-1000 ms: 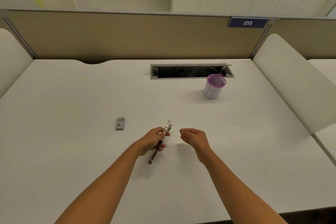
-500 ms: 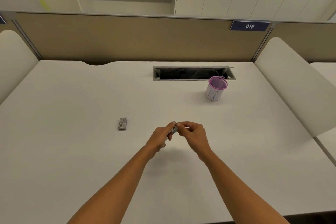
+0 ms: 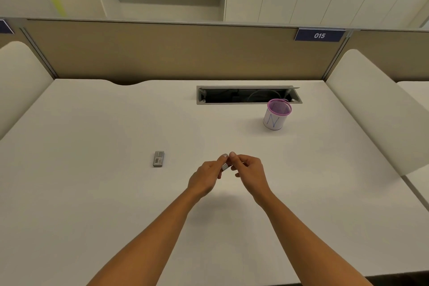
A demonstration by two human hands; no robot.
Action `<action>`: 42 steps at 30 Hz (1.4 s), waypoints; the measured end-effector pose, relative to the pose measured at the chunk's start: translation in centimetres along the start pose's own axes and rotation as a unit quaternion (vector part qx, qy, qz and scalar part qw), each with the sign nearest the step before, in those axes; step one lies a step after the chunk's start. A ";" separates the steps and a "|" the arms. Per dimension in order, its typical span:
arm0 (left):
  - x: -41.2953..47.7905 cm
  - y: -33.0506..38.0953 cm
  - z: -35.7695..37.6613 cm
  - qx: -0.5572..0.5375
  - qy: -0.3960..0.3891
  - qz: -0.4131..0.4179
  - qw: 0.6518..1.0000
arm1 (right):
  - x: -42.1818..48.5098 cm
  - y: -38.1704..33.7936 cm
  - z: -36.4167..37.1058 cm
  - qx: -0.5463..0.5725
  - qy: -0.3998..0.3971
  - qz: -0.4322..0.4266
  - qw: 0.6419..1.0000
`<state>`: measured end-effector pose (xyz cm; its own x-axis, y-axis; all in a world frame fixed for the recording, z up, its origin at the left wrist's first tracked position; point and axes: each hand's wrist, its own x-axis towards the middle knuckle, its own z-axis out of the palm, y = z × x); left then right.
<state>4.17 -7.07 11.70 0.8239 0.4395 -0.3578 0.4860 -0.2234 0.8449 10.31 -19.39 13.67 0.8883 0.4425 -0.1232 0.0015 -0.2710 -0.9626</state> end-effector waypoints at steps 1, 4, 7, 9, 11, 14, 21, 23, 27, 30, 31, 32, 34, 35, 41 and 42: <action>-0.1 0.0 0.0 0.005 0.000 0.003 1.000 | -0.1 -0.1 0.0 0.005 0.000 0.003 1.000; -0.1 0.0 0.0 0.023 0.005 0.012 1.000 | -0.1 -0.3 0.1 0.009 0.005 0.009 1.000; -0.1 0.2 0.1 0.010 -0.009 0.027 1.000 | 0.0 -0.5 0.1 -0.001 0.019 -0.002 1.000; -0.2 0.3 0.1 -0.017 -0.020 0.032 0.999 | 0.1 -0.5 0.1 -0.011 0.028 0.002 1.000; -0.3 0.3 0.0 -0.032 -0.018 0.032 0.999 | 0.2 -0.4 0.1 -0.022 0.038 0.005 0.999; -0.4 0.4 -0.2 -0.041 -0.013 0.046 0.998 | 0.2 -0.5 0.1 -0.028 0.056 0.007 0.998; -0.6 0.5 -0.8 -0.047 -0.064 0.070 0.994 | 0.3 -0.6 0.0 -0.006 0.087 0.031 0.996; -0.6 0.4 -1.1 -0.048 -0.090 0.080 0.991 | 0.4 -0.5 -0.3 0.008 0.093 0.042 0.995; -0.7 0.2 -1.4 -0.034 -0.108 0.113 0.987 | 0.4 -0.5 -0.7 0.039 0.101 0.049 0.993; -0.7 0.1 -1.5 -0.054 -0.115 0.128 0.984 | 0.3 -0.5 -0.7 0.055 0.107 0.051 0.991; -0.7 0.1 -1.5 -0.065 -0.115 0.127 0.983 | 0.3 -0.6 -0.7 0.059 0.106 0.053 0.991; -0.8 0.2 -1.4 -0.078 -0.114 0.125 0.983 | 0.3 -0.7 -0.7 0.061 0.104 0.053 0.991; -0.9 0.3 -1.3 -0.113 -0.115 0.121 0.980 | 0.3 -0.7 -0.8 0.059 0.099 0.045 0.992; -1.0 0.5 -1.3 -0.135 -0.119 0.119 0.976 | 0.3 -0.8 -0.9 0.055 0.098 0.038 0.993; -1.6 1.0 -1.3 -0.183 -0.132 0.125 0.966 | 0.5 -0.9 -1.1 0.052 0.095 0.024 0.994; -1.6 1.0 -1.3 -0.189 -0.131 0.121 0.966 | 0.5 -1.0 -1.1 0.050 0.095 0.021 0.994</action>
<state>2.95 -6.89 13.61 0.9696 0.1674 -0.1785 0.1701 0.0638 0.9834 11.27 -19.86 14.80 0.9571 0.2612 -0.1253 -0.0746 -0.1956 -0.9778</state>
